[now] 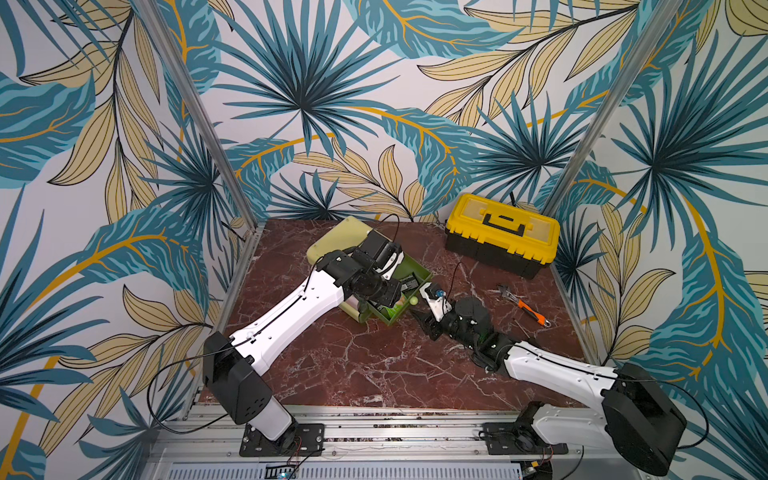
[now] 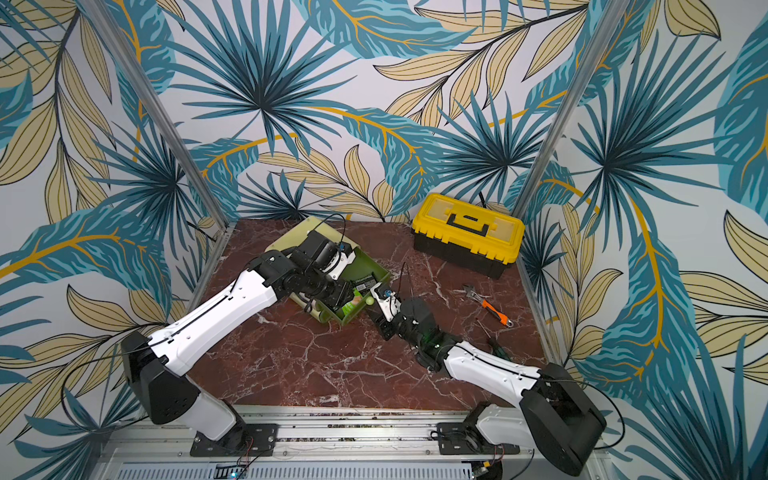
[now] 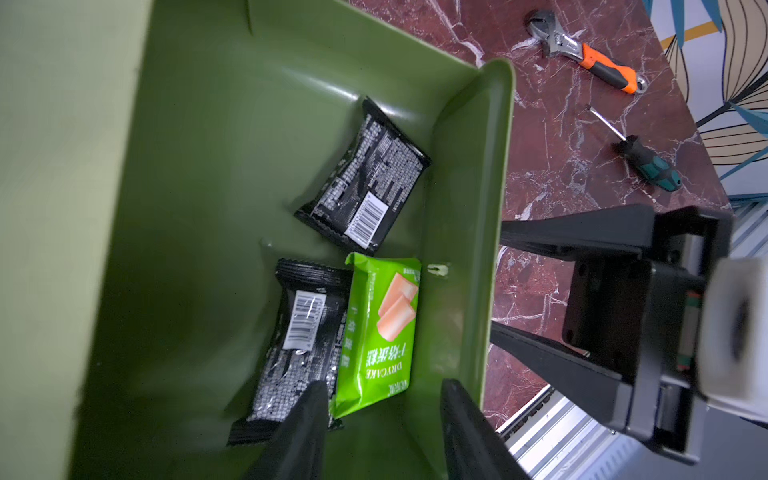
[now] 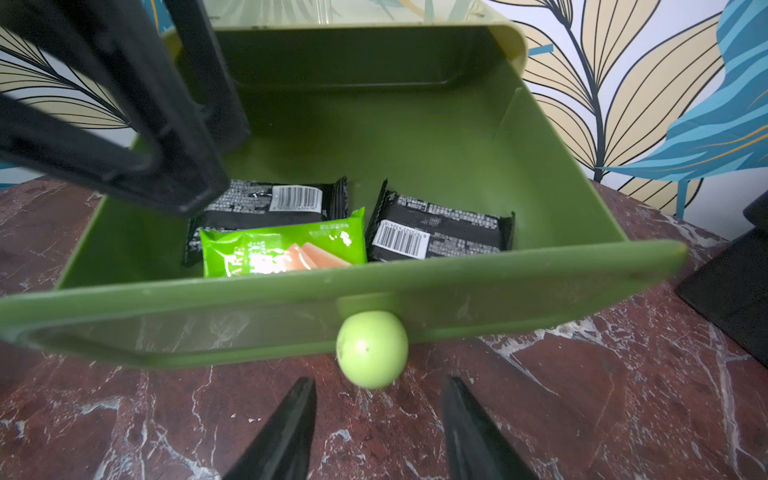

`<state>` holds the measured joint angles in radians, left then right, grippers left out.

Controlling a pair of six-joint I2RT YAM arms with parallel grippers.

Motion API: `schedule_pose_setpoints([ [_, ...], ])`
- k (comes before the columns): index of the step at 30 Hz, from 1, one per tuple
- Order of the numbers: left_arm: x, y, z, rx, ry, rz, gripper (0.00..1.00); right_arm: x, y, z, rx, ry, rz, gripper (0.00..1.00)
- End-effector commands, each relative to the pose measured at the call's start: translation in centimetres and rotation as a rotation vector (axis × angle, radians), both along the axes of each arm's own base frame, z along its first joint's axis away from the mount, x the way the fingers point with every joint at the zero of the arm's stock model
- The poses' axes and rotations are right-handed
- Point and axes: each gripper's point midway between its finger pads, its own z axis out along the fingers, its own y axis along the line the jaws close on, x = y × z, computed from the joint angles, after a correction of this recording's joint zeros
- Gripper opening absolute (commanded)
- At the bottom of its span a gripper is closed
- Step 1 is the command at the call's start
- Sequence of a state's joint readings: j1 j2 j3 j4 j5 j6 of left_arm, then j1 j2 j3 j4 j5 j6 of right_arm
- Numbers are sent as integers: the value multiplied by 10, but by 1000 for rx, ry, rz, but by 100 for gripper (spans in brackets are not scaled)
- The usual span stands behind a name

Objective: Take the cookies out of the drawer
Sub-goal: Pick up the cookie from the drawer.

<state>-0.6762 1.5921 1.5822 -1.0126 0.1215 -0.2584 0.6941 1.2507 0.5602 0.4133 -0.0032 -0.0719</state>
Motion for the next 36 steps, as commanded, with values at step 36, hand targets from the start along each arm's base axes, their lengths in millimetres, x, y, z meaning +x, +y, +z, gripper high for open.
schedule_pose_setpoints([
  [36, 19, -22, -18, -68, 134, 3, 40, 7, 14, 3, 56, -15, 17, 43],
])
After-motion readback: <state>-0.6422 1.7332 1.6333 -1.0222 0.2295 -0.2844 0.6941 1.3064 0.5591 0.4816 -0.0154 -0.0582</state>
